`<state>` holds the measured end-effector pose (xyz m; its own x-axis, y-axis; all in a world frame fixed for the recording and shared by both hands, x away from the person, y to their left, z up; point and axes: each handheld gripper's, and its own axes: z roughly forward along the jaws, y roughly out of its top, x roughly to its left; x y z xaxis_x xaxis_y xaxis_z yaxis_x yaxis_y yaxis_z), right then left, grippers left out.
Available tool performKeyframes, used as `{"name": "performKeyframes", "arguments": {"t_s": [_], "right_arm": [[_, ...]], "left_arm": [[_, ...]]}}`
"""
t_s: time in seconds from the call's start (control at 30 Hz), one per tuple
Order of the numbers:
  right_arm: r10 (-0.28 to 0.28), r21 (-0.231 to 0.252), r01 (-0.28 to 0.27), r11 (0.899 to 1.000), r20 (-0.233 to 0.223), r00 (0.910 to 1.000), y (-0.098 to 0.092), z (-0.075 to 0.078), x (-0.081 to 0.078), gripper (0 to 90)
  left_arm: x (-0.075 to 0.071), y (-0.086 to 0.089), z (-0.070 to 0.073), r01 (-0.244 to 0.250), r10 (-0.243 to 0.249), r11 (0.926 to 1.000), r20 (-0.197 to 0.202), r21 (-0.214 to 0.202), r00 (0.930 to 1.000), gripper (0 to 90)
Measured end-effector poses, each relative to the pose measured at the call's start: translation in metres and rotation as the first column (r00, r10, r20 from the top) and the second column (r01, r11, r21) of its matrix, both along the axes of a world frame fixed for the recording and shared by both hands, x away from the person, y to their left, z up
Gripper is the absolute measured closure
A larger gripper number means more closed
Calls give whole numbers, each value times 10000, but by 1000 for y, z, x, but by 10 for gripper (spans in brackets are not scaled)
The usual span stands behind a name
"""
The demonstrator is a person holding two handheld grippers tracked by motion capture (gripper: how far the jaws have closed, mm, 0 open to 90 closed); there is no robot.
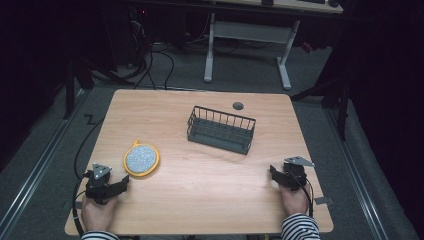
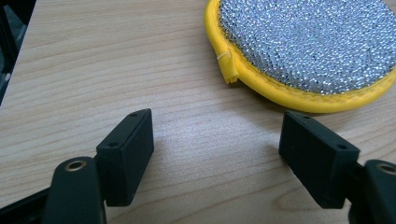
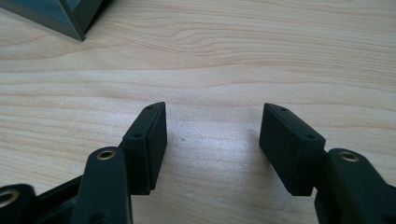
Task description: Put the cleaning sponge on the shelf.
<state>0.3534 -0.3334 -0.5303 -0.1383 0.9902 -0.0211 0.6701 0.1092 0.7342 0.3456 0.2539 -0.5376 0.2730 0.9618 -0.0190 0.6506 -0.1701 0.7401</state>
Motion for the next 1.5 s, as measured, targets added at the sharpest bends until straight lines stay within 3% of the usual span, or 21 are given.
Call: {"name": "performKeyframes", "arguments": {"t_s": [0.3, 0.33, 0.37, 0.4, 0.5, 0.53, 0.6, 0.63, 0.7, 0.93, 1.03, 1.2, 1.33, 1.5], "right_arm": [[-241, 58, 242, 9997, -68, 9997, 2, 1, -1, 434], [-264, 415, 278, 9988, -330, 9991, 1, 4, 1, 460], [-264, 415, 278, 9988, -330, 9991, 1, 4, 1, 460], [-254, 987, 277, 9947, -240, 9994, 0, 9, 1, 467], [-134, 1145, 146, 9933, -107, 9999, 3, 19, 0, 465], [99, 1244, -119, 9922, 173, 9998, 4, 30, 0, 469], [159, 1321, -187, 9911, 223, 9996, 5, 34, 0, 471], [417, 1420, -468, 9888, 385, 9984, 8, 45, 2, 476], [618, 1429, -679, 9874, 471, 9970, 10, 52, 5, 486], [1138, 1540, -1191, 9809, 427, 9926, 21, 64, 15, 504], [1318, 1899, -1399, 9718, 543, 9898, 27, 72, 23, 510], [1411, 2017, -1490, 9681, 531, 9886, 31, 77, 32, 514], [1536, 1706, -1631, 9717, 675, 9858, 40, 87, 42, 510], [1524, 1742, -1644, 9709, 799, 9851, 45, 96, 53, 511]], "left_arm": [[0, -1, 0, 69, -69, 10000, -6, 25, 10000, 258], [0, -1, 0, 79, -79, 10000, -27, 9, 10000, 258], [0, -1, 0, 79, -79, 10000, -27, 9, 10000, 257], [0, -1, 0, 98, -98, 10000, -28, 7, 9999, 256], [0, -1, 0, 117, -117, 9999, -27, 20, 9999, 255], [0, -1, 0, 118, -118, 9999, -26, 20, 9999, 255], [0, -1, 0, 124, -123, 9999, -25, 23, 9999, 255], [-1, -1, 0, 124, -124, 9999, -25, 23, 9999, 255], [-1, -1, 0, 110, -110, 9999, -30, 0, 9999, 255], [-1, -1, 0, 127, -127, 9999, -27, 14, 9999, 254], [-1, 0, 0, 140, -140, 9999, -24, 24, 9999, 255], [-1, -1, 0, 129, -129, 9999, -28, 11, 9999, 255], [-1, 0, 0, 144, -144, 9999, -25, 18, 9999, 255], [-1, -1, 0, 144, -144, 9999, -24, 18, 9999, 255]]}}
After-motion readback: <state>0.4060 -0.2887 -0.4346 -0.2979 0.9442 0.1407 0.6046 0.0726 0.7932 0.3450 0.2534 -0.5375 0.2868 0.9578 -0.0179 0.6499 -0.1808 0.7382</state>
